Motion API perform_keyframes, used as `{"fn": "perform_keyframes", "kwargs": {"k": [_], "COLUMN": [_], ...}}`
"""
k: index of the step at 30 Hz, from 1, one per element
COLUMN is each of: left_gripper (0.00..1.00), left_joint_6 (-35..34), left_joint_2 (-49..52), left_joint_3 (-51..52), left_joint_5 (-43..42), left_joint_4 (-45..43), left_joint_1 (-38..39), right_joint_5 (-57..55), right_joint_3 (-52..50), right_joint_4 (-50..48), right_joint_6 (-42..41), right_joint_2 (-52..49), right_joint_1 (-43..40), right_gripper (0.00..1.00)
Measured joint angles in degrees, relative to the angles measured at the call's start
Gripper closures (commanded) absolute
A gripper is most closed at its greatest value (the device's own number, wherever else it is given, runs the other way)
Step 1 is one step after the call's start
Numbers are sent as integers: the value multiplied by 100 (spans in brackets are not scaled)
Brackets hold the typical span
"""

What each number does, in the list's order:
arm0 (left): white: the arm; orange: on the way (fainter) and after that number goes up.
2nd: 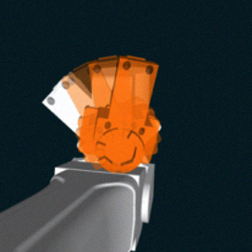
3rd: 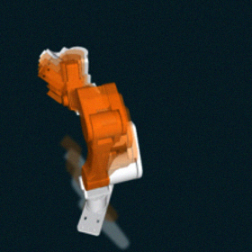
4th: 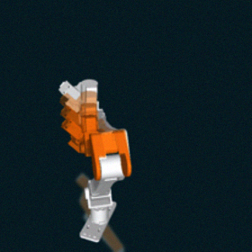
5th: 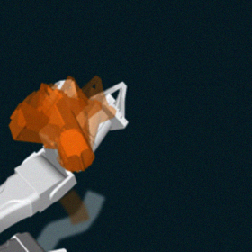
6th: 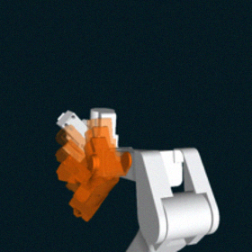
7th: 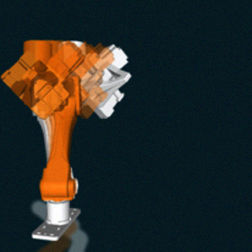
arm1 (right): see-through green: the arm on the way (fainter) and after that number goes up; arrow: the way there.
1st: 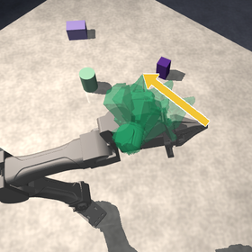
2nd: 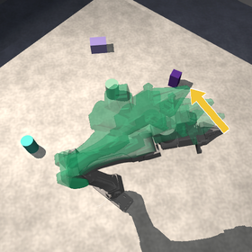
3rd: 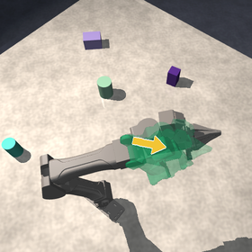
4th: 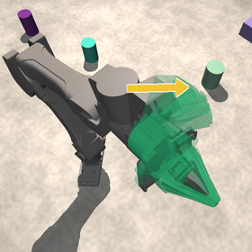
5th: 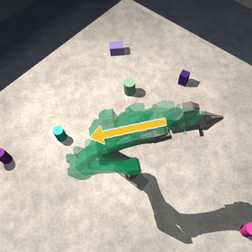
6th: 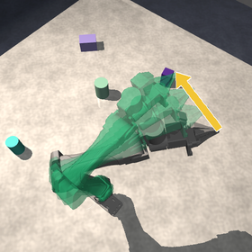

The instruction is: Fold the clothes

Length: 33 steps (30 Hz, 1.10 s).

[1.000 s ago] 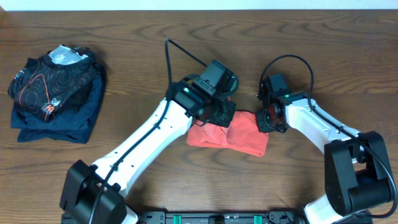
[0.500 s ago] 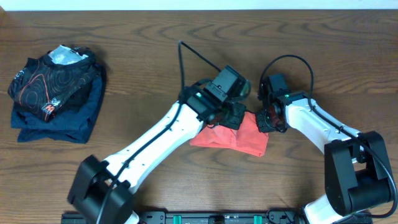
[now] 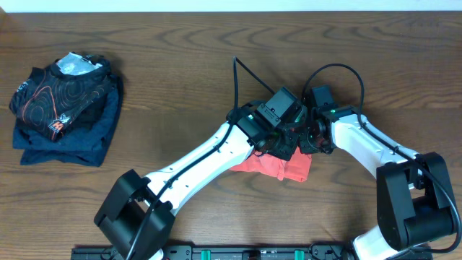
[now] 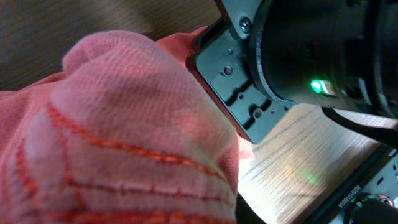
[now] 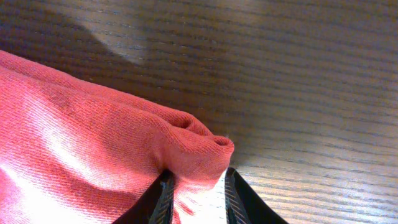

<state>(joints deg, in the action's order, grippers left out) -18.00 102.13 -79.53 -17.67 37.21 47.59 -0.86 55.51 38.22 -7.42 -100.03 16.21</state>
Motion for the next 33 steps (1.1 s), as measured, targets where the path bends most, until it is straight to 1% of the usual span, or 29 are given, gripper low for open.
{"fn": "perform_keyframes", "kwargs": {"k": [4, 6, 8, 10, 14, 18, 22, 25, 28, 30, 33], "left_gripper": [83, 72, 69, 62, 61, 61, 60, 60, 60, 60, 60], "left_joint_6": [0, 4, -7, 9, 11, 144, 219, 240, 170, 140, 83], "left_joint_2": [9, 9, 9, 9, 9, -149, -802, -1294, -1453, -1394, -1228], "left_joint_3": [0, 0, 0, 0, 0, 0, 0, -28, -63, -52, 79], "left_joint_5": [0, -2, -20, -37, -61, -35, 232, 435, 570, 623, 627], "left_joint_4": [-151, -188, -210, -197, -146, -120, 85, 363, 671, 793, 809], "left_joint_1": [0, 0, 0, 0, -2, -111, -603, -1182, -1738, -1989, -2135], "right_joint_5": [4, 7, 22, 52, 118, 4, -278, -295, 179, 824, 1821], "right_joint_3": [2, 4, 4, 11, 70, 282, 881, 1508, 1947, 2087, 2116], "right_joint_4": [11, 24, 33, 61, 306, 894, 1528, 1801, 1775, 1685, 1705], "right_joint_6": [0, 0, -2, -7, -98, -142, -216, -240, -59, 177, 466], "right_joint_2": [-2, -4, -4, -4, -11, -9, 105, 385, 688, 870, 931], "right_joint_1": [0, 0, 0, 0, -2, -66, -352, -581, -627, -586, -457], "right_gripper": [73, 74, 75, 78, 76, 75, 71, 67, 62, 62, 63]}}
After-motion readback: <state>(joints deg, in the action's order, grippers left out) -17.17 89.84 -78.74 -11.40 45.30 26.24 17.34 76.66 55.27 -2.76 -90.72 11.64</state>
